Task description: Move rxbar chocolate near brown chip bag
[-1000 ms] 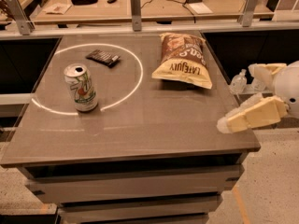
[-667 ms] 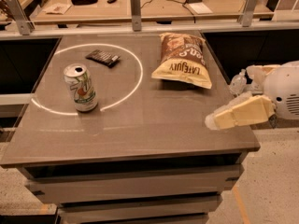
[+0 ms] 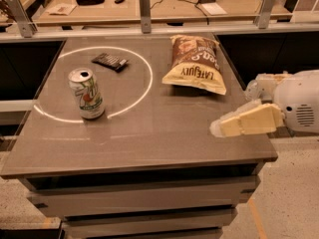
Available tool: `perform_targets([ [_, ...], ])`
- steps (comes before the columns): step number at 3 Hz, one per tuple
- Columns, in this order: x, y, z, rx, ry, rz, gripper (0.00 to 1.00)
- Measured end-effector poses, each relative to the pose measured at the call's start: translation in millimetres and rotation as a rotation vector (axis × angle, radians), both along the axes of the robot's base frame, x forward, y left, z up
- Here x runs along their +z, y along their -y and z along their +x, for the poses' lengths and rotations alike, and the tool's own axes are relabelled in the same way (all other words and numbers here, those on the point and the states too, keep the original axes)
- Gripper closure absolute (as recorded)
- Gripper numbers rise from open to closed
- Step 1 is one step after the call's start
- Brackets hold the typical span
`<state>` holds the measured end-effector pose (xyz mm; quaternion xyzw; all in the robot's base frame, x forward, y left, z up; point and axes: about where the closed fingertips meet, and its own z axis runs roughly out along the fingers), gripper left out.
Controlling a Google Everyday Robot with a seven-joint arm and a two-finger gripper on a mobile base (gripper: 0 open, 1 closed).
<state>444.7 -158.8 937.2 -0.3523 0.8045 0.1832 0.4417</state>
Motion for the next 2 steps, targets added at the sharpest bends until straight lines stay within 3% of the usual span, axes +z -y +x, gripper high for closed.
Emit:
perform_targets([
  [1, -2.3, -39.0, 5.3, -0.019, 0.017, 0.114, 0.0],
  [2, -0.9, -85.6, 20.4, -0.028, 0.046, 0.179, 0.0],
])
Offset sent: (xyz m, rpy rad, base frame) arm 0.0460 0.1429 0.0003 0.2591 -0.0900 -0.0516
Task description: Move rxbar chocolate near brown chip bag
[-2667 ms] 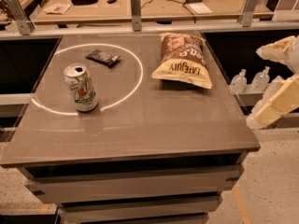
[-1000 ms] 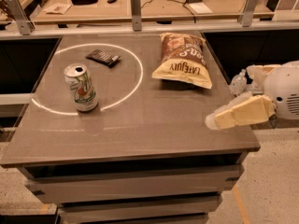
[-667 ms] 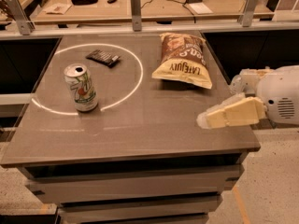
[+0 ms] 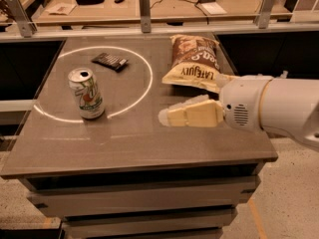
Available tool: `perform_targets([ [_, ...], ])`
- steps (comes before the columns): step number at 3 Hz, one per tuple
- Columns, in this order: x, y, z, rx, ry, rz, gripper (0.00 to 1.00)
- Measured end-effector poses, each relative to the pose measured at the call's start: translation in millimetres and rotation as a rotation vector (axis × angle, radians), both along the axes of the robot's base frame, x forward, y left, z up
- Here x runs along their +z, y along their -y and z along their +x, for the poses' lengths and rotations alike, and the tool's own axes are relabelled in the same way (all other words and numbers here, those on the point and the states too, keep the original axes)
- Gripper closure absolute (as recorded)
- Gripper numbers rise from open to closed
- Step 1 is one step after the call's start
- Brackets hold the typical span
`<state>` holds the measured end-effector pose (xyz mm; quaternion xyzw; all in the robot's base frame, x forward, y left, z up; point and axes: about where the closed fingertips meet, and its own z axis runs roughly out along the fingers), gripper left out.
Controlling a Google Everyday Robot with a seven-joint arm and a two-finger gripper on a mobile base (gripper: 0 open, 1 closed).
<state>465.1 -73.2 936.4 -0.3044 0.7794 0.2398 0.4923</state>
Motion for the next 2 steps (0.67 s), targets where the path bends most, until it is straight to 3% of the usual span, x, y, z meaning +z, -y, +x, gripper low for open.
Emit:
perform_targets([
  [2, -8.1, -89.0, 41.1, -0.006, 0.067, -0.006, 0.0],
])
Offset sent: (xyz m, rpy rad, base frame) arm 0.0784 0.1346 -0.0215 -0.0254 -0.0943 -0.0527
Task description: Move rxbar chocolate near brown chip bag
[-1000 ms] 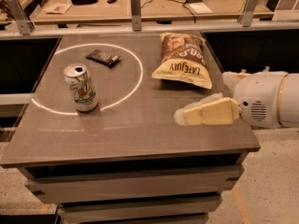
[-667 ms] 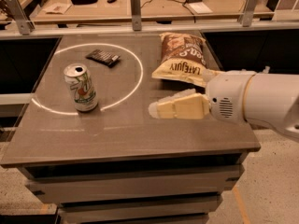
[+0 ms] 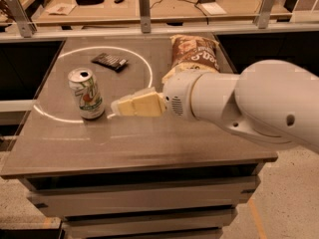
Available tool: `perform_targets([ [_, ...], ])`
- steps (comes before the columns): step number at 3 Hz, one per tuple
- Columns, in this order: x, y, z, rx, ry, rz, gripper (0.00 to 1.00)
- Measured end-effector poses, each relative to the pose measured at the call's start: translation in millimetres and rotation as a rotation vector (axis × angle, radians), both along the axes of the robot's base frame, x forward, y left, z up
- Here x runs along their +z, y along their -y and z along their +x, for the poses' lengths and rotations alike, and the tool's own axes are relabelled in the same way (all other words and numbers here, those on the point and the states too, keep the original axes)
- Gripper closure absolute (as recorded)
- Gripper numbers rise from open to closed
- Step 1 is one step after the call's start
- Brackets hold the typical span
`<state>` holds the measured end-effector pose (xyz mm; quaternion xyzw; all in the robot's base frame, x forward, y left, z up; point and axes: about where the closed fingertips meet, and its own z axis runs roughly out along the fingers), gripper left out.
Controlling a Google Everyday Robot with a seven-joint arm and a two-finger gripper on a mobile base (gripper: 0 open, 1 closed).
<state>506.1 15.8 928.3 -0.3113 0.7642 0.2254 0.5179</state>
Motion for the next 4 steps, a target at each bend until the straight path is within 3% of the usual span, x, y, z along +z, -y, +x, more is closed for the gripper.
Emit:
perform_targets([
  [1, -10.0, -27.4, 23.0, -0.031, 0.033, -0.017, 0.0],
  [2, -27.1, -38.8, 44.8, -0.054, 0.07, -0.053, 0.0],
  [3, -36.8, -59.8, 65.2, -0.015, 0.116, -0.09, 0.0],
  [4, -36.8, -59.8, 65.2, -0.015, 0.116, -0.09, 0.0],
])
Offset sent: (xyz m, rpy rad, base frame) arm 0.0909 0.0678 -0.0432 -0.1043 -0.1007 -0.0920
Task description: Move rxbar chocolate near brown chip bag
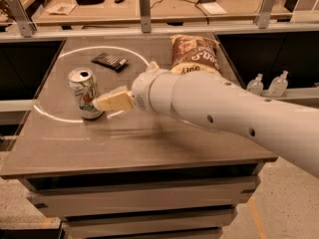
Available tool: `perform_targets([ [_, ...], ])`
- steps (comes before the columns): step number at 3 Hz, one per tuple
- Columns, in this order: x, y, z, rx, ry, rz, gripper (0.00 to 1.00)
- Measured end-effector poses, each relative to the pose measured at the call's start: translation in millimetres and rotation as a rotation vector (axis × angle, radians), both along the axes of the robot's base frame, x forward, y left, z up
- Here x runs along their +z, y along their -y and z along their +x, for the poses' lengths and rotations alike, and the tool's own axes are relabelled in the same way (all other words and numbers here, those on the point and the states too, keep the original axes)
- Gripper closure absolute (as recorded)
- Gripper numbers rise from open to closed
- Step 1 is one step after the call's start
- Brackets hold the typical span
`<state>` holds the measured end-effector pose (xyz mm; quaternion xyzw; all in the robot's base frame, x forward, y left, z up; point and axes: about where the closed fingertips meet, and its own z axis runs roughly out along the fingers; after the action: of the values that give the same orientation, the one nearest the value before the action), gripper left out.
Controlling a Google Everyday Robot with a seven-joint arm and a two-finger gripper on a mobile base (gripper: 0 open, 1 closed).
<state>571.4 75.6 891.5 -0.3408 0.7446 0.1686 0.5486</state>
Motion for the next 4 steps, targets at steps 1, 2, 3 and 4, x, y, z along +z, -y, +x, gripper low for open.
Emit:
perform_targets([
  [1, -0.9, 0.6, 1.3, -0.016, -0.009, 0.015, 0.0],
  [2, -12.0, 14.3, 15.0, -0.065, -0.006, 0.015, 0.0],
  [3, -15.3, 25.5, 35.2, -0.096, 0.029, -0.006, 0.0],
  [4, -9.7, 25.7, 61.5, -0.092, 0.086, -0.044, 0.0],
])
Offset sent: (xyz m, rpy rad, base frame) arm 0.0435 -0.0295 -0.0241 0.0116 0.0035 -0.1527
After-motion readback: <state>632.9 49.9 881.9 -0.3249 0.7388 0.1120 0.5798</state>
